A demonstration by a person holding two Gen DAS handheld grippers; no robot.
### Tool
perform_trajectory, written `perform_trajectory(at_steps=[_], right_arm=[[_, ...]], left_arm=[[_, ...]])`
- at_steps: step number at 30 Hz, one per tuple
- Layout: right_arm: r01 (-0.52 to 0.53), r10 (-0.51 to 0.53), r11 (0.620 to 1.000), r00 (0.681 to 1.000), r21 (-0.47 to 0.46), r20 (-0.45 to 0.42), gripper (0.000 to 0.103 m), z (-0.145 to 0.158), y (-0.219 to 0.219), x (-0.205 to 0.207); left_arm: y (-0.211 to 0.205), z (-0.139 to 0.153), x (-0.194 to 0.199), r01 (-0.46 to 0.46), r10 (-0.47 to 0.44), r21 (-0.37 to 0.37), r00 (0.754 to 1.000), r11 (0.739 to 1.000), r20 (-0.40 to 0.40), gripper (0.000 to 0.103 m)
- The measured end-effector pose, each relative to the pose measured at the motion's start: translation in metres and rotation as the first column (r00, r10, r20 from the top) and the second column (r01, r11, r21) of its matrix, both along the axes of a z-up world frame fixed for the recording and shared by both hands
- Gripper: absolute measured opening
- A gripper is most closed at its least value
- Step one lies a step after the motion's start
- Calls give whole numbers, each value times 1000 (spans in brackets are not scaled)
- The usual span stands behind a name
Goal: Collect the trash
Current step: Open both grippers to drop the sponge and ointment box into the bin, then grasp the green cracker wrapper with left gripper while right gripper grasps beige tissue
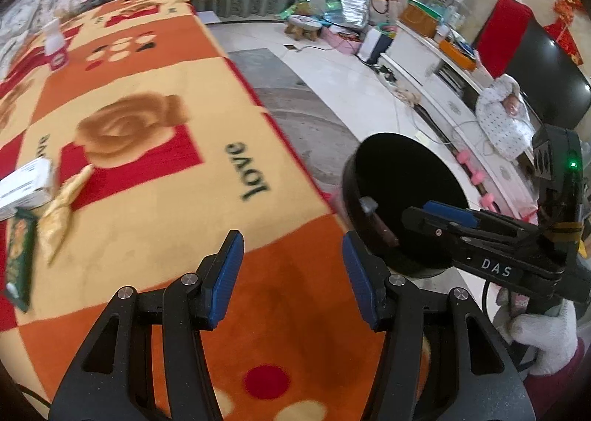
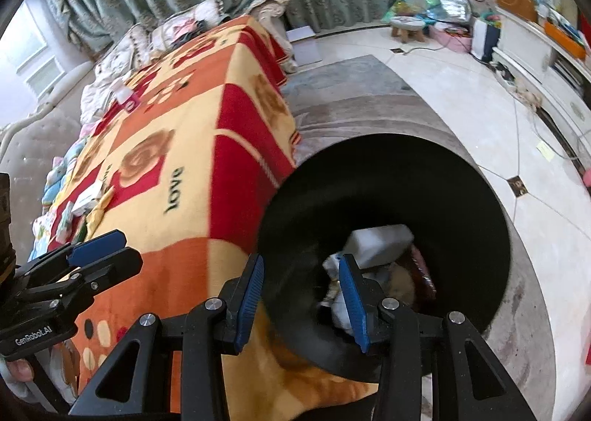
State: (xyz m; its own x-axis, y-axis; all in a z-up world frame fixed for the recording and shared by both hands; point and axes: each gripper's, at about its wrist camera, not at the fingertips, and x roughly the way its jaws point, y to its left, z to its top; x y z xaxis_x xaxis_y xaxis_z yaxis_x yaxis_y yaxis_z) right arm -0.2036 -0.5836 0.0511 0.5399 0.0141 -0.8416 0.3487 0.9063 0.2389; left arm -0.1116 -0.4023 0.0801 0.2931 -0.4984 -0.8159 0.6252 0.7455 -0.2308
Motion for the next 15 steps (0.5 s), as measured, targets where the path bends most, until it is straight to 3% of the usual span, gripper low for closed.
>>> perform_trajectory(at_steps=[15], right_arm=[[-191, 192, 981, 981, 34, -5, 42, -3, 96, 54]], left_arm=[[132, 5, 28, -213, 210, 57, 977, 975, 43, 54]])
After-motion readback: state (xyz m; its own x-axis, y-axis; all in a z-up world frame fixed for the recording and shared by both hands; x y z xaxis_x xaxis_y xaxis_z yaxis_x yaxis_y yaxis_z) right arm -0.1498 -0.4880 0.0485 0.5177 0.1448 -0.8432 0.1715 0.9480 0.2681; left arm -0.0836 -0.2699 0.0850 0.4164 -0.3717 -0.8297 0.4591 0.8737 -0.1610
